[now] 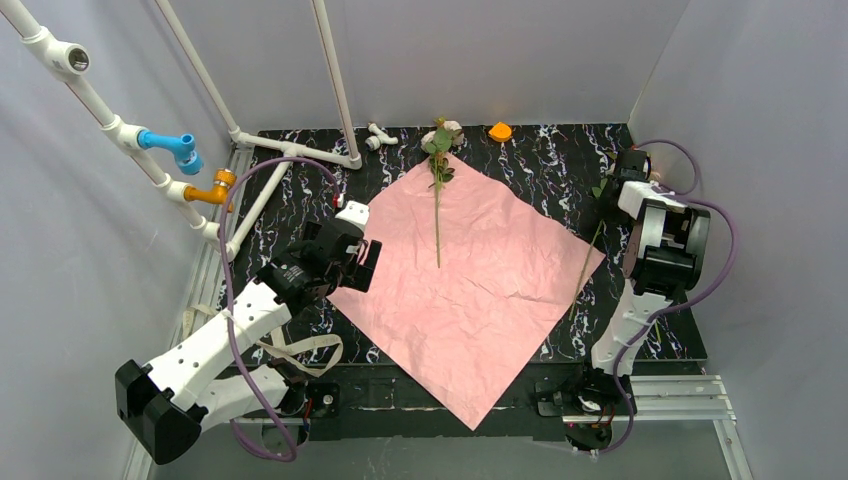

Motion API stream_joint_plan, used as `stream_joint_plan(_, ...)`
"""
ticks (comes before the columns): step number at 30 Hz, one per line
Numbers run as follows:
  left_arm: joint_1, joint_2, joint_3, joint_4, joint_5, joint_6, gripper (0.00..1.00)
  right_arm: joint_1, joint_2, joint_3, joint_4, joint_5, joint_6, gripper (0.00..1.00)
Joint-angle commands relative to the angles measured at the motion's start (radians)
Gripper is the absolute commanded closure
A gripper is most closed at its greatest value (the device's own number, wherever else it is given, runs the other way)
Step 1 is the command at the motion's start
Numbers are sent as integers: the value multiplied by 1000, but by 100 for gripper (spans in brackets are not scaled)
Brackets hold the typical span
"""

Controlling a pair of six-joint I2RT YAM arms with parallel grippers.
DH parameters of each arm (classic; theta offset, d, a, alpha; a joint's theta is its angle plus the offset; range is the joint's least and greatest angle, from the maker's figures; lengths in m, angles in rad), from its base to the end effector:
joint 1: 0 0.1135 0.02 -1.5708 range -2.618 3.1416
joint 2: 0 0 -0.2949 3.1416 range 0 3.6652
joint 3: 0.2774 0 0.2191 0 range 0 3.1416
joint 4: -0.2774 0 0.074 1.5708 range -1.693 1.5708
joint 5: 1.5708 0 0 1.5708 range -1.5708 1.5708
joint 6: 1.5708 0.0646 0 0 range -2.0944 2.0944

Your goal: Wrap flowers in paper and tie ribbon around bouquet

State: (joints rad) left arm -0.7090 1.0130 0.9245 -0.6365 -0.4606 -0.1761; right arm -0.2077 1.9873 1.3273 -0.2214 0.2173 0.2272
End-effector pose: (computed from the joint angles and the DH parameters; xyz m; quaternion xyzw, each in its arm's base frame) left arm 0.1537 -0.0940 0.3174 0.1434 0.8812 0.0170 0.4502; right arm 0.4176 -0.1023 0.1956 0.2376 0.9057 -0.0988 0.3369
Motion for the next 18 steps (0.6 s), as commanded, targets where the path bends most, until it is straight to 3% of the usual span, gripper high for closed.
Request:
stream_joint_plan(1, 3, 11, 0, -8, -26, -2, 2, -3, 5, 35, -30, -63, 10, 94)
stream_joint_plan(14, 3, 18, 2, -4, -54, 3, 2, 139, -142, 348, -192, 152, -83, 96)
stream_joint_plan(18, 3, 24, 6, -2, -53, 6, 2, 161, -169, 406, -209, 29, -62, 97)
